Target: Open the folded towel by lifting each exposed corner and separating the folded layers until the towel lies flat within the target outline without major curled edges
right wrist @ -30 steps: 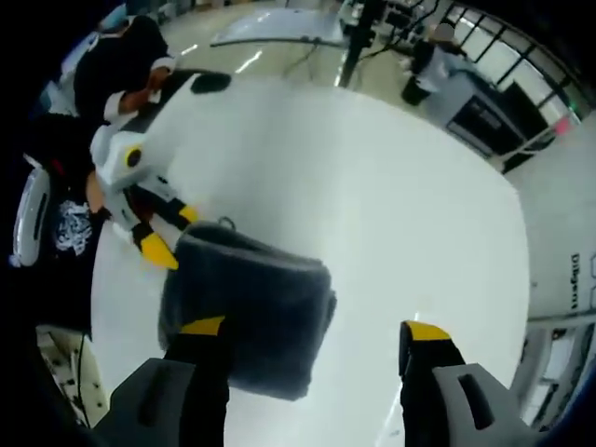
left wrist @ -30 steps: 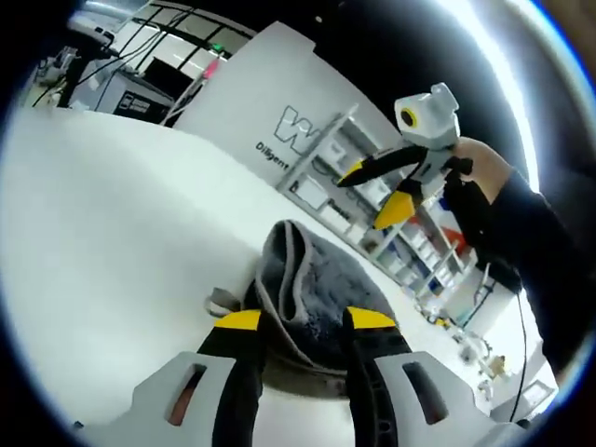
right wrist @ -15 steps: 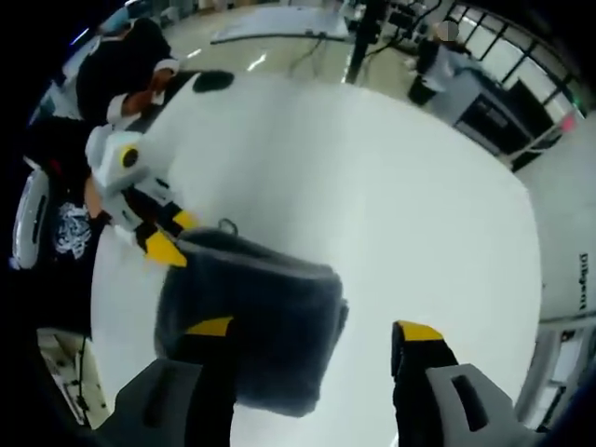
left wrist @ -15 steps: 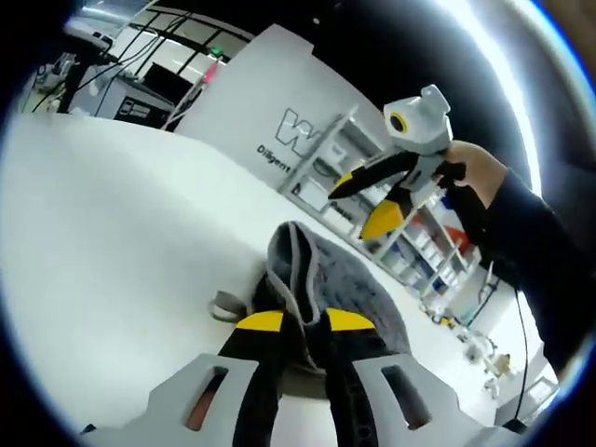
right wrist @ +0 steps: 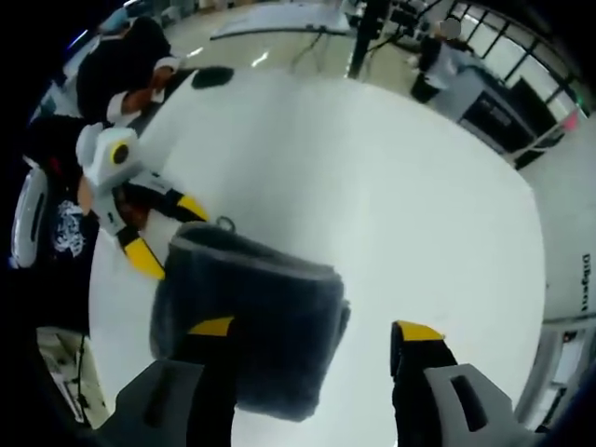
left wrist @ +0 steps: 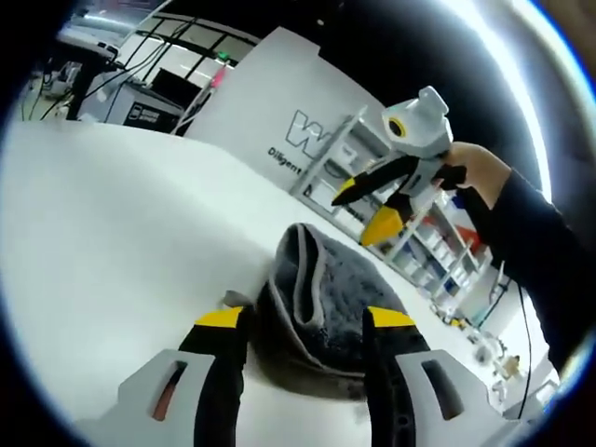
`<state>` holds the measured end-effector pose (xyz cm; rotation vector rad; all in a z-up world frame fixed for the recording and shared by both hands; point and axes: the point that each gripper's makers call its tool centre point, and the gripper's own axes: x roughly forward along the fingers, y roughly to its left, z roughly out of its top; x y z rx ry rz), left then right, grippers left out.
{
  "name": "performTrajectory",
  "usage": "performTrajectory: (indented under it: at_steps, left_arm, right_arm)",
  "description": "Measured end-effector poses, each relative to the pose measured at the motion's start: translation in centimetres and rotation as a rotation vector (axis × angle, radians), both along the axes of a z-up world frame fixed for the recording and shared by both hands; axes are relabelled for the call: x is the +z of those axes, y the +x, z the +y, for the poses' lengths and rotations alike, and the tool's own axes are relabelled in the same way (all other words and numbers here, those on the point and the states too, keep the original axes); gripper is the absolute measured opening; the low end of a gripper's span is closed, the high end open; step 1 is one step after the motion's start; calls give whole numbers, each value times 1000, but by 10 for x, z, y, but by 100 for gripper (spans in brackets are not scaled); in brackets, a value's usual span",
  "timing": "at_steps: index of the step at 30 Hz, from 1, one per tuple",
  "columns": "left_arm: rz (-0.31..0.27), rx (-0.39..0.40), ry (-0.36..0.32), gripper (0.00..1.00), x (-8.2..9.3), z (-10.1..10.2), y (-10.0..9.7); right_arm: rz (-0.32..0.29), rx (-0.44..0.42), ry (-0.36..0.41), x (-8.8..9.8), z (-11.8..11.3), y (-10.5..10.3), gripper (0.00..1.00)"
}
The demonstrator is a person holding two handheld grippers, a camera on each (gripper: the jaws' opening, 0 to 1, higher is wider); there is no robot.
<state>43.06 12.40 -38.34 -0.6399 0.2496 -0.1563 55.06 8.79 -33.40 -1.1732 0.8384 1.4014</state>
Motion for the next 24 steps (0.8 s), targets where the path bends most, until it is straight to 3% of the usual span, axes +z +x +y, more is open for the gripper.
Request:
performTrajectory:
  at_steps: [7, 18, 24]
  left_arm:
    - [3, -16, 14, 41, -2, -5, 3]
    - [-10, -34, 7, 27, -2, -7, 3]
    - [-11, -30, -3, 26, -1, -7, 4]
  right_arm:
    - [-9, -2, 9, 2, 2, 4, 63]
    - [-3, 3, -16, -13, 1, 7, 61]
    - [18, 7, -27, -21, 0, 10, 57]
